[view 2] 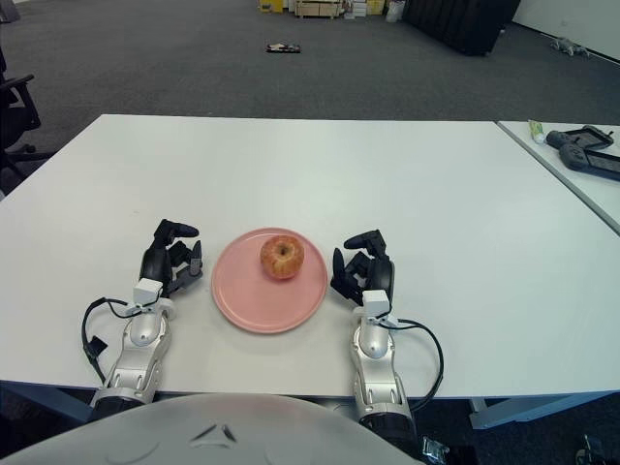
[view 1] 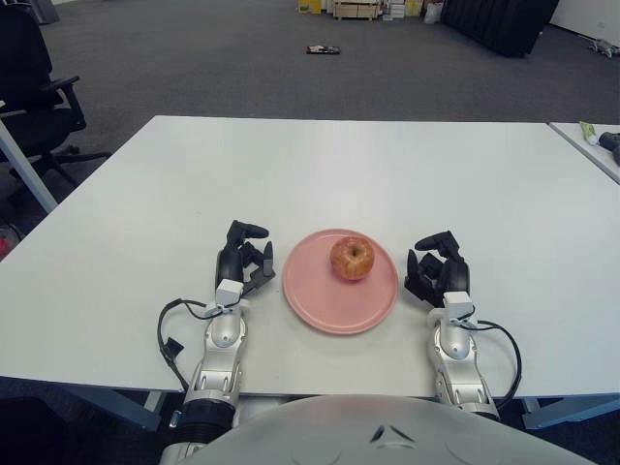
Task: Put the apple into the plate.
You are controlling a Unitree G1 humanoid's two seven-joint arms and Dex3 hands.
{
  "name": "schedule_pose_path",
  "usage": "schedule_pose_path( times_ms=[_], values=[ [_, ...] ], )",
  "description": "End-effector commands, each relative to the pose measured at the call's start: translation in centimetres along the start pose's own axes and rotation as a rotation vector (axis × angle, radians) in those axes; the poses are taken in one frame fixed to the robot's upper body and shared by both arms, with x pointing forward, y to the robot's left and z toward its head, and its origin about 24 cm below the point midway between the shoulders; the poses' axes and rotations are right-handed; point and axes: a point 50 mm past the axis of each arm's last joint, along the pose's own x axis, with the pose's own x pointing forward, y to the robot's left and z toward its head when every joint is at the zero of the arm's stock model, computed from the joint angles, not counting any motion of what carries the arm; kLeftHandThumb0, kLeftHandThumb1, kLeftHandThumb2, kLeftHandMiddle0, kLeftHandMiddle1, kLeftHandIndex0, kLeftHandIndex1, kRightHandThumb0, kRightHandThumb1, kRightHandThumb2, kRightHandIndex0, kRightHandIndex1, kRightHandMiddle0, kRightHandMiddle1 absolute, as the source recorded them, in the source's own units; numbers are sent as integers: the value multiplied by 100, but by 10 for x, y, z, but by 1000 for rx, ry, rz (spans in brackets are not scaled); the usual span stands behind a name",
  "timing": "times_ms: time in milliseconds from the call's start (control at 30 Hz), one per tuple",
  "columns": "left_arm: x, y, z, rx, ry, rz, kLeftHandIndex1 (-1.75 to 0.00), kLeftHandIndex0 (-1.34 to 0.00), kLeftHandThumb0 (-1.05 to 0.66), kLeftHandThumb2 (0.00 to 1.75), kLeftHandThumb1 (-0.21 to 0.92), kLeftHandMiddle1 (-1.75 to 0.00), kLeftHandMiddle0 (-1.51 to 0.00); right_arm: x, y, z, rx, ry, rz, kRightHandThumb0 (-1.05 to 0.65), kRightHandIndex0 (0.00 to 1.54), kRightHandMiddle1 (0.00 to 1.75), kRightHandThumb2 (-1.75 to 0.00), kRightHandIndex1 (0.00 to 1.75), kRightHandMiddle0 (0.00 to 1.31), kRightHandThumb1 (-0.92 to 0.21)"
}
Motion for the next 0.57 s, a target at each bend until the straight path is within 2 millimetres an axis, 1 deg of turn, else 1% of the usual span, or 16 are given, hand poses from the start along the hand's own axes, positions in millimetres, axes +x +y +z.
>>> schedule_pose_path(
  times_ms=[0,533],
  values=[
    [-3,2,-5,6,28,7,-175,-40,-40,98,59,-175,-84,-1,-2,-3,-8,22,1,-40,98,175,-99,175,41,-59],
    [-4,2,-5,-10,31,4,-175,-40,-40,98,59,-175,-82,-2,-2,-4,-3,24,16,-40,97,175,-96,175,39,-60]
  ],
)
